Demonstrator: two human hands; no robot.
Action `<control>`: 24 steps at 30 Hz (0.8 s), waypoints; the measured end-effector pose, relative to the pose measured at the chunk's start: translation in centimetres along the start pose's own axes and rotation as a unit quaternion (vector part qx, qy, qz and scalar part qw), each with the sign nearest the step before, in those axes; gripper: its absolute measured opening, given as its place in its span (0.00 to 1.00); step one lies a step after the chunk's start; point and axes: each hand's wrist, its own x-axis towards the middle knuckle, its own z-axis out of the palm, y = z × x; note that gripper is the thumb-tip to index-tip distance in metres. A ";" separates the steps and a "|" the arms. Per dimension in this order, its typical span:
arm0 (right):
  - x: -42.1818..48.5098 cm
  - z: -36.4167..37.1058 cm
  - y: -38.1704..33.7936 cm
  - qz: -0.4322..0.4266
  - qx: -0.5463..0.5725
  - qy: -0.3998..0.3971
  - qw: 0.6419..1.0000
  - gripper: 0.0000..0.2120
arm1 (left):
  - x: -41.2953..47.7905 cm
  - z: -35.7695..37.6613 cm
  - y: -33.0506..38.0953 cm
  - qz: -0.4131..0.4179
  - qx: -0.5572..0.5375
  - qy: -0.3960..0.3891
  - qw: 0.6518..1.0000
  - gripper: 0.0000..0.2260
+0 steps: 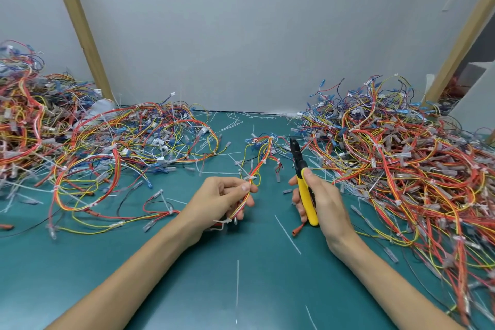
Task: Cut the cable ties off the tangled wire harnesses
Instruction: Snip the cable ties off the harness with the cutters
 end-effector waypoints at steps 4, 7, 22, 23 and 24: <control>-0.2 0.1 0.2 -0.016 -0.041 0.009 0.999 0.20 | 0.0 0.0 0.1 -0.004 0.000 0.010 1.000 0.09; -0.3 0.2 0.5 -0.088 -0.194 0.043 0.976 0.16 | 0.1 -0.1 -0.1 -0.006 -0.011 0.028 1.000 0.08; 0.1 -2.3 -1.1 -0.327 -0.575 0.062 0.748 0.22 | 0.2 0.4 -0.7 0.022 0.055 0.117 0.991 0.08; 0.0 -2.3 -1.2 -0.324 -0.577 0.060 0.747 0.22 | 0.2 0.5 -0.8 0.026 0.065 0.125 0.990 0.08; 0.0 -2.3 -1.2 -0.319 -0.579 0.056 0.748 0.23 | 0.2 0.4 -0.8 0.026 0.069 0.128 0.989 0.08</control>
